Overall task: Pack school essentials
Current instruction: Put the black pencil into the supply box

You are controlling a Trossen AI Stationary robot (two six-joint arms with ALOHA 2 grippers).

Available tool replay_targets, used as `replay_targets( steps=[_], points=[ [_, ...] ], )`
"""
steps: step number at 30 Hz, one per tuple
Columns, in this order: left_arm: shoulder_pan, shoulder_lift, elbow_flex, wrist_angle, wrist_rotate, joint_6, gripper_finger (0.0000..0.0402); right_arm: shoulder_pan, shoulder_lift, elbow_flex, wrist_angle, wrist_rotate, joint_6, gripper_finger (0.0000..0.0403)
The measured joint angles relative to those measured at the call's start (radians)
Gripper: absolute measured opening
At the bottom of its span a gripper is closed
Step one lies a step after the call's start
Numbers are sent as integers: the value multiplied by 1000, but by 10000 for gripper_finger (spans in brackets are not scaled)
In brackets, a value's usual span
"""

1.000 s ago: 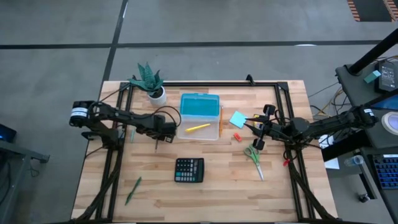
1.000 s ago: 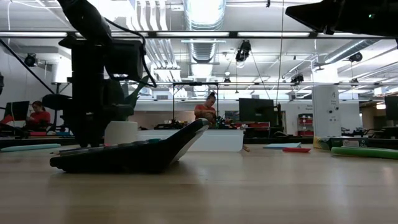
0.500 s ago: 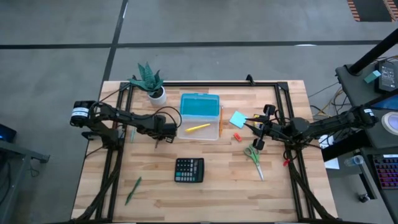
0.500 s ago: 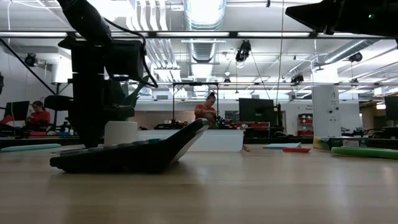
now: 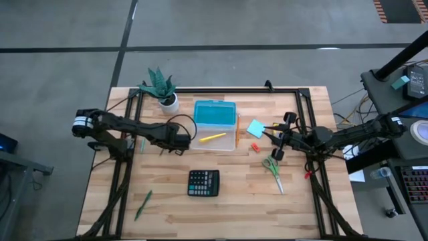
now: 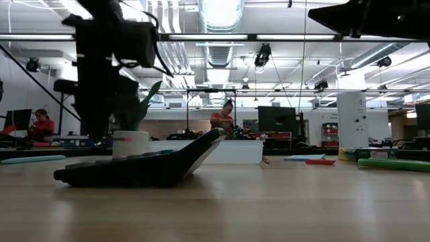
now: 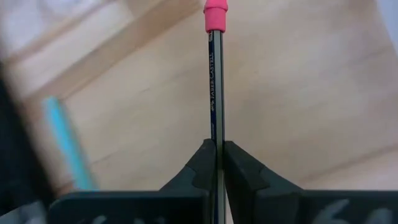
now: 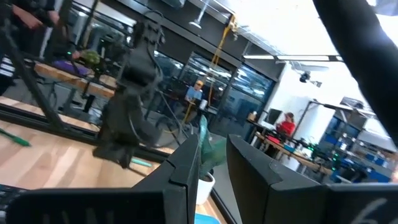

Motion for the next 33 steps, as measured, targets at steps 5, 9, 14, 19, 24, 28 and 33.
replay_targets(
  steps=[5, 9, 14, 19, 24, 28, 33],
  points=[
    [-45, 6, 142, -61, -20, 134, 1, -1, 0, 0, -7, 20, -3, 72],
    [-77, 47, 244, 61, -19, 490, 0, -1, 0, 0, -7, 20, -11, 72],
    [-77, 134, 335, 225, -19, 896, 2, -1, 0, 0, -8, 20, -11, 72],
    [-48, 252, 376, 398, -43, 1207, 2, 0, -1, 0, -16, 20, -11, 72],
    [1, 334, 398, 522, -65, 1332, 2, 0, -2, 0, -16, 20, -15, 73],
    [48, 355, 416, 526, -65, 1333, 1, 0, -2, 0, -18, 21, -22, 73],
    [84, 355, 409, 550, -47, 1334, 1, 0, -2, 0, -21, 41, -25, 72]
  ],
)
